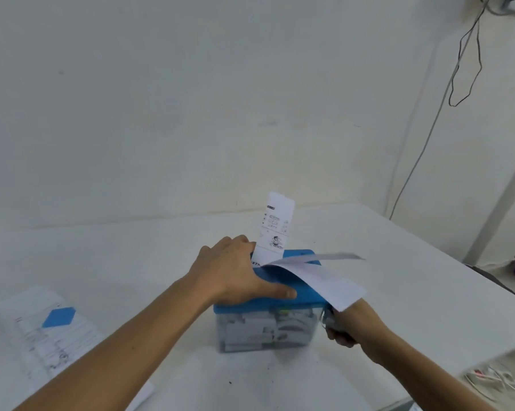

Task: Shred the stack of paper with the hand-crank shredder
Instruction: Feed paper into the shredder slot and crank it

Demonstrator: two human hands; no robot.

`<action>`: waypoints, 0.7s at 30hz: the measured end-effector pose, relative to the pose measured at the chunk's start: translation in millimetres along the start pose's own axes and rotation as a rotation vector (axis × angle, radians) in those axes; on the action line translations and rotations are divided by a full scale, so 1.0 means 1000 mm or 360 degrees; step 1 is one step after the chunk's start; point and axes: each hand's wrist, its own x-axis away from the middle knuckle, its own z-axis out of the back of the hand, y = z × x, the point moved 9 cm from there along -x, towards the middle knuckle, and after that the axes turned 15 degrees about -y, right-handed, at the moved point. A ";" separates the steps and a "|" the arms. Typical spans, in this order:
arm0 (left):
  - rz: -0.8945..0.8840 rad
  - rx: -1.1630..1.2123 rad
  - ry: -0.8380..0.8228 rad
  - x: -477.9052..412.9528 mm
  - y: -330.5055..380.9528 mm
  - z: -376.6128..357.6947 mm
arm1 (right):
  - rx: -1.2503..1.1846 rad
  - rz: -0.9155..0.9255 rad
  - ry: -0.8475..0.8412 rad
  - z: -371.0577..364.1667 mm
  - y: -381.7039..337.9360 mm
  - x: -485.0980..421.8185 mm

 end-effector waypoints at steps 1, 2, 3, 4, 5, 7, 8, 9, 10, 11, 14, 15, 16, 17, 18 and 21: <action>-0.0001 0.0008 -0.0027 -0.001 0.001 -0.002 | -0.0041 0.0026 -0.0045 0.000 -0.002 0.013; 0.0000 0.0015 -0.0041 -0.002 0.001 -0.002 | -0.0099 0.0059 -0.0075 0.001 -0.006 0.024; -0.0005 0.0015 -0.0043 -0.002 0.000 -0.002 | -0.0151 0.0095 -0.0109 0.003 -0.012 0.034; -0.0008 0.0021 -0.0051 -0.003 0.000 -0.001 | -0.0179 0.0103 -0.0128 0.006 -0.018 0.044; -0.0005 0.0038 -0.0076 -0.004 -0.001 -0.002 | -0.0217 0.0094 -0.0145 0.010 -0.025 0.053; -0.0034 0.0074 -0.0088 -0.005 -0.001 -0.003 | -0.0201 0.0104 -0.0213 0.021 -0.038 0.062; -0.0051 0.0099 -0.0084 -0.005 -0.001 -0.002 | -0.0089 0.0131 -0.0264 0.026 -0.047 0.064; -0.0061 0.0115 -0.0083 -0.006 -0.001 -0.002 | 0.0042 0.0156 -0.0312 0.028 -0.056 0.064; -0.0067 0.0114 -0.0082 -0.007 -0.001 -0.002 | 0.0158 0.0173 -0.0329 0.032 -0.064 0.062; -0.0071 0.0091 -0.0074 -0.008 -0.001 -0.001 | 0.0236 0.0177 -0.0297 0.038 -0.071 0.057; -0.0094 0.0004 -0.0035 -0.009 0.008 -0.001 | 0.0394 0.0184 -0.0096 0.060 -0.089 0.040; -0.0090 -0.0010 -0.0022 -0.009 0.009 0.000 | 0.0415 0.0188 -0.0069 0.064 -0.094 0.033; -0.0085 -0.0022 -0.0025 -0.009 0.009 0.000 | 0.0397 0.0197 -0.0044 0.067 -0.097 0.025; -0.0096 -0.0047 -0.0019 -0.010 0.010 -0.001 | 0.0360 0.0219 -0.0001 0.073 -0.099 0.017; -0.0112 -0.0072 -0.0010 -0.011 0.011 0.000 | 0.0333 0.0259 0.0063 0.079 -0.104 0.009; -0.0124 -0.0160 -0.0051 -0.015 0.008 -0.006 | 0.0223 0.0329 0.0291 0.091 -0.115 -0.017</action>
